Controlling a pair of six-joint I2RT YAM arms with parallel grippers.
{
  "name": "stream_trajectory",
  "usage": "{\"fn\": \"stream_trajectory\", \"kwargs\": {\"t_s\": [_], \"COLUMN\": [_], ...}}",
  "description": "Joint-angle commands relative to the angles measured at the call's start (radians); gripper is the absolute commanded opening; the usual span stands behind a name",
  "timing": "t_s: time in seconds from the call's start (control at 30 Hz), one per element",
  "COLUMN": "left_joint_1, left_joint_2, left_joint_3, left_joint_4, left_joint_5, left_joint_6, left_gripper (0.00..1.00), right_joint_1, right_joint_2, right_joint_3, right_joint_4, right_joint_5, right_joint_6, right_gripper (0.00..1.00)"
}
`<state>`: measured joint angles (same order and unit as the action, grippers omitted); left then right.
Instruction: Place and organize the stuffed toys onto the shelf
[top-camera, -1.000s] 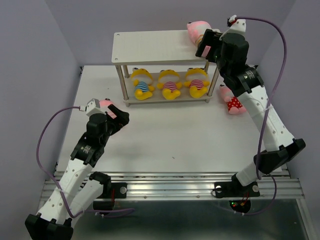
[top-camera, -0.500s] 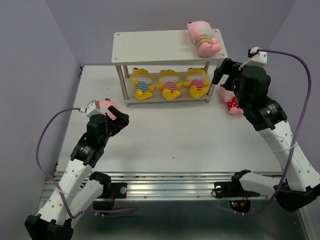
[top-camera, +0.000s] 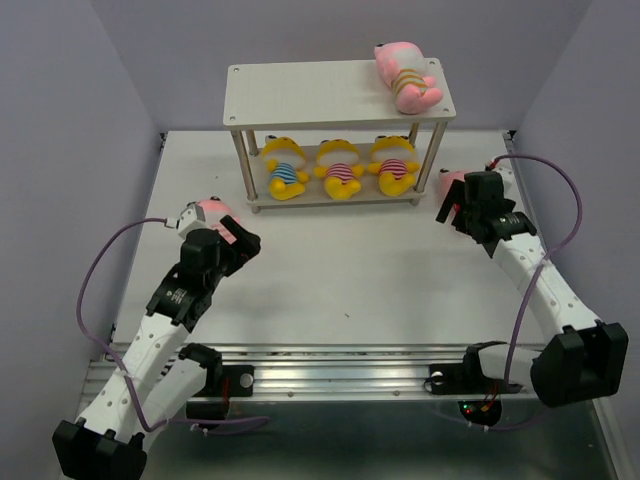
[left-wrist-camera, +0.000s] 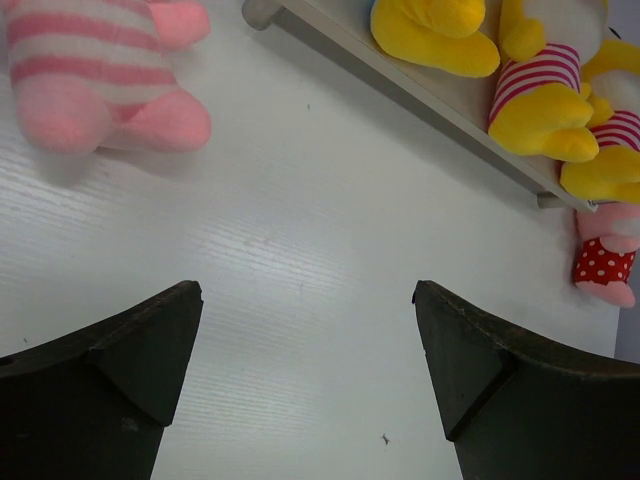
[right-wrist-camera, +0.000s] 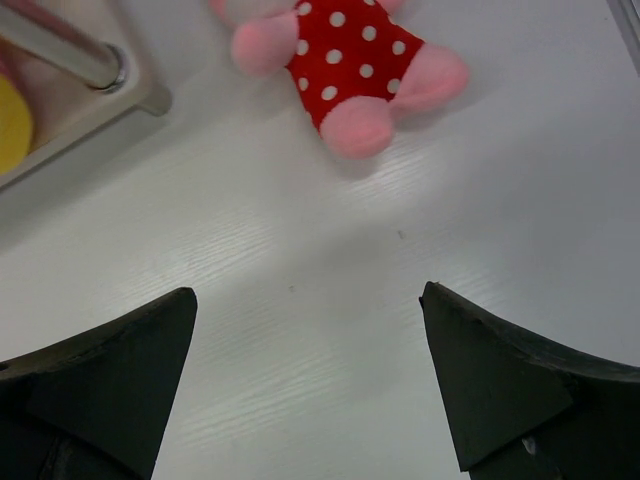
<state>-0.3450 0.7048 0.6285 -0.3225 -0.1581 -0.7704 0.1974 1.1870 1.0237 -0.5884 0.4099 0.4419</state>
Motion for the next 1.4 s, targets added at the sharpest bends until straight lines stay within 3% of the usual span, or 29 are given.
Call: {"fn": "stream_trajectory", "kwargs": {"t_s": [0.0, 0.23, 0.57, 0.97, 1.17, 1.3, 1.33, 1.37], "left_joint_1": [0.000, 0.001, 0.000, 0.001, 0.001, 0.001, 0.000, 0.001], "left_joint_2": [0.012, 0.050, 0.071, 0.094, 0.096, 0.094, 0.093, 0.093], "left_joint_3": [-0.010, -0.024, -0.009, -0.001, 0.000, 0.000, 0.000, 0.002], "left_joint_4": [0.036, 0.068, 0.071, 0.074, 0.074, 0.074, 0.074, 0.074], "left_joint_5": [-0.006, -0.017, -0.041, -0.050, -0.054, -0.054, -0.055, -0.055], "left_joint_6": [-0.006, -0.006, 0.000, 0.008, 0.010, 0.011, 0.010, 0.011], "left_gripper": [0.99, 0.99, 0.99, 0.99, 0.99, 0.99, 0.99, 0.99], "right_joint_1": [-0.133, -0.199, -0.243, -0.253, -0.253, -0.253, -0.253, -0.253], "right_joint_2": [0.074, 0.270, 0.401, 0.471, 0.488, 0.491, 0.487, 0.484], "right_joint_3": [-0.022, 0.019, 0.088, 0.095, 0.098, 0.099, 0.099, 0.096], "right_joint_4": [0.105, 0.188, 0.271, 0.325, 0.332, 0.335, 0.337, 0.338], "right_joint_5": [-0.162, -0.172, -0.164, -0.214, -0.180, -0.160, -0.152, -0.149], "right_joint_6": [-0.051, -0.143, -0.236, -0.267, -0.256, -0.249, -0.246, -0.246], "right_gripper": [1.00, 1.00, 1.00, 0.85, 0.72, 0.47, 0.32, 0.28]}}
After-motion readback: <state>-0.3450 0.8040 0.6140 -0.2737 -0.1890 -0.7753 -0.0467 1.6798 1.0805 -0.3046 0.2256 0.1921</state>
